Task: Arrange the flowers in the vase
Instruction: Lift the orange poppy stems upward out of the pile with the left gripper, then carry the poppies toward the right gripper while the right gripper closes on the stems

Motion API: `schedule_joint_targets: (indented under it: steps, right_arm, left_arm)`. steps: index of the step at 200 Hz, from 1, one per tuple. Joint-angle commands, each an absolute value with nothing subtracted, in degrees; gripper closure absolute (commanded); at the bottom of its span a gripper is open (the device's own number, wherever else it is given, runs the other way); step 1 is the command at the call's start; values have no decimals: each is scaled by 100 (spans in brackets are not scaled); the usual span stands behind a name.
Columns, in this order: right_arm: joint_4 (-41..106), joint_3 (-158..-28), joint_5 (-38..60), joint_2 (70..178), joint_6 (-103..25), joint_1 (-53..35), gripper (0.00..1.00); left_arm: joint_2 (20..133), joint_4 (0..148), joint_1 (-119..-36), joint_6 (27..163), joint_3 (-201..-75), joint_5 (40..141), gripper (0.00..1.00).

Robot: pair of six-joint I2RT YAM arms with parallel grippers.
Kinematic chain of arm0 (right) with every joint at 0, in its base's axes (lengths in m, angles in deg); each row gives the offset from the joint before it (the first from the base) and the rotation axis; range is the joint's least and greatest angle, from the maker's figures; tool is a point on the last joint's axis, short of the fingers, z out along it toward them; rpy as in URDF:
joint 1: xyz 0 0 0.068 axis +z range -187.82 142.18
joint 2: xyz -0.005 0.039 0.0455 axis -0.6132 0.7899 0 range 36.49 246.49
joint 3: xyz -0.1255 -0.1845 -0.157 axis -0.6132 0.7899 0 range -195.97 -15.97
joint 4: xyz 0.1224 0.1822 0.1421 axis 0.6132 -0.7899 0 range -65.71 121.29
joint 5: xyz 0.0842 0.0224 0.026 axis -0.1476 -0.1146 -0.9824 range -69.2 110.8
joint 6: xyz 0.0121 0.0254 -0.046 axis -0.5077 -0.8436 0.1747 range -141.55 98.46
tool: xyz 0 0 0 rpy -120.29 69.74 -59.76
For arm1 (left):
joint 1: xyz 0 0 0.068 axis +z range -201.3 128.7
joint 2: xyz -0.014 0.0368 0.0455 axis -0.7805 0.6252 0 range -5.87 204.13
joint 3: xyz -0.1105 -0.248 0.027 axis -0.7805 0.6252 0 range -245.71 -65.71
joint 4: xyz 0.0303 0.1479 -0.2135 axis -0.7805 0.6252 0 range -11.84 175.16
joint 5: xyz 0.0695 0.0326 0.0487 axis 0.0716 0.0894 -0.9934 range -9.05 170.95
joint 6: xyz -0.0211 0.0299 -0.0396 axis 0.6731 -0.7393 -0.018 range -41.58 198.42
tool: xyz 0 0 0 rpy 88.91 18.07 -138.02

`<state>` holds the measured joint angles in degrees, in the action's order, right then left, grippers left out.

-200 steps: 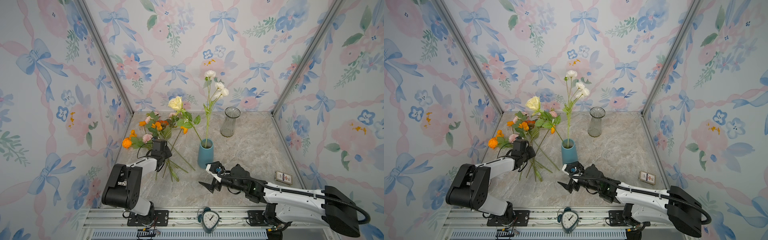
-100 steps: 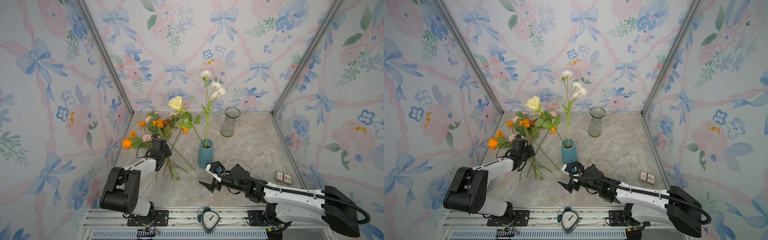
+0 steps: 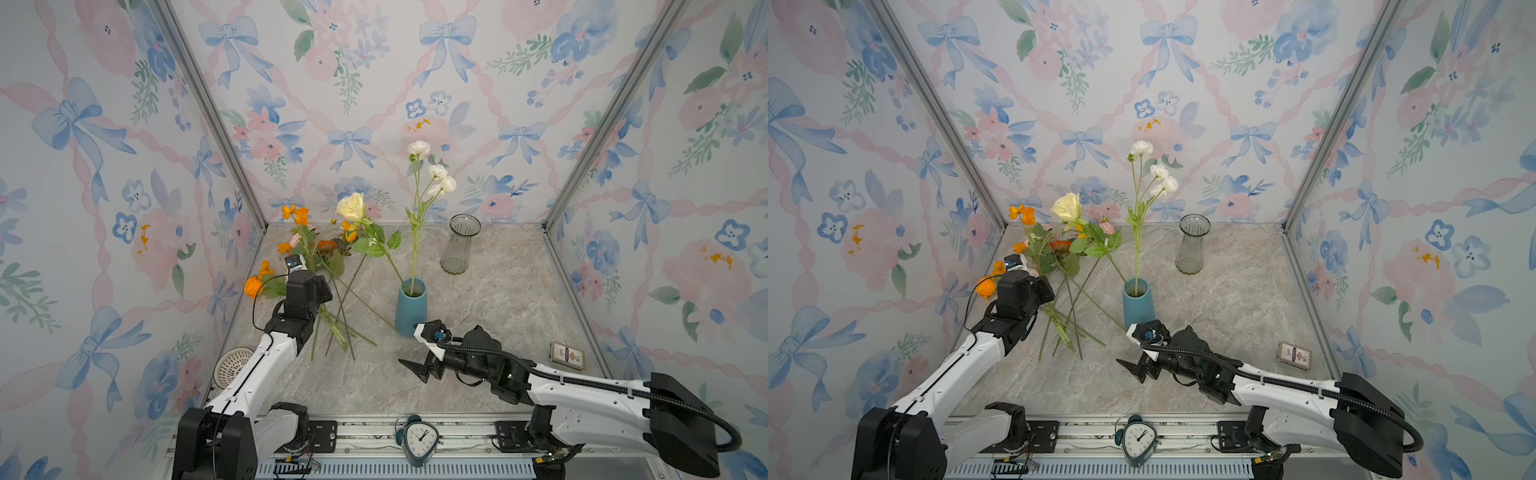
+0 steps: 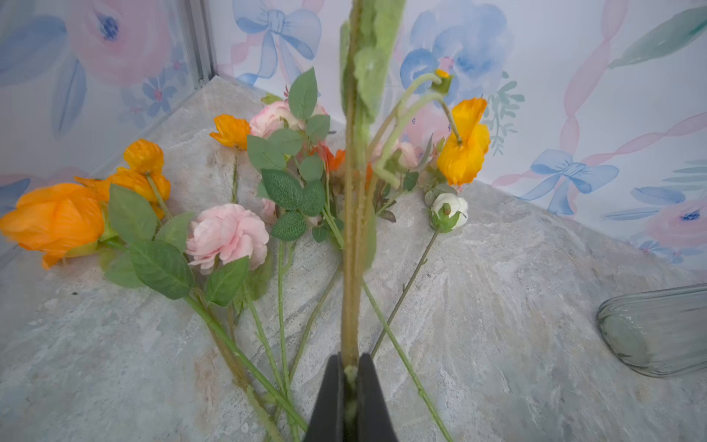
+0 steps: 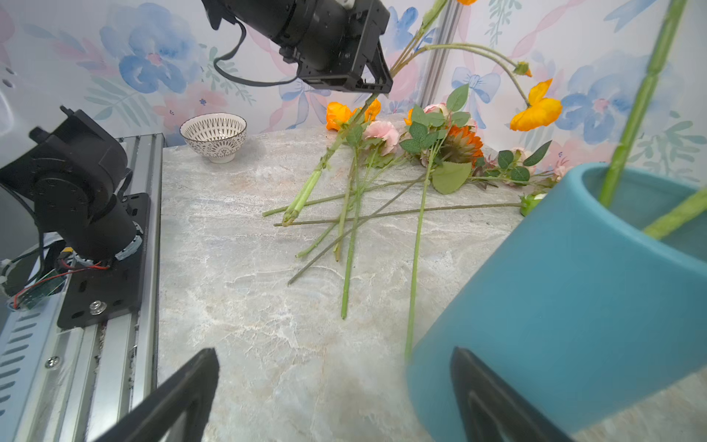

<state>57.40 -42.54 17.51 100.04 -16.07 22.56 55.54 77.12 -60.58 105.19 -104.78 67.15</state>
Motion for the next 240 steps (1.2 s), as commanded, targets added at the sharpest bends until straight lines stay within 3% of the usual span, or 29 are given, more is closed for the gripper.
schedule_joint_targets:
  steps: [1,57,126,159,199,240]
  right_arm:
    - [5913,-4309,1666,9902,-1714,2195,3]
    - [5921,-4285,1632,9860,-1724,2188,3]
    - [5896,-4267,1479,9691,-1739,2168,3]
    - [5788,-4245,1495,9472,-1682,2164,3]
    - [5463,-4251,1481,8840,-1561,2126,3]
    - [4431,-5095,1725,8200,-1380,2088,0]
  left_arm:
    - [5162,7838,-6044,10060,-10803,6290,100]
    - [4012,7738,-6086,9411,-10957,5996,100]
    - [2540,6760,-6132,8673,-10886,6635,100]
    - [2444,5757,-6141,8694,-10806,8077,100]
    - [3230,5276,-6406,9000,-11274,9950,100]
    - [3988,5248,-7110,9013,-11737,11064,100]
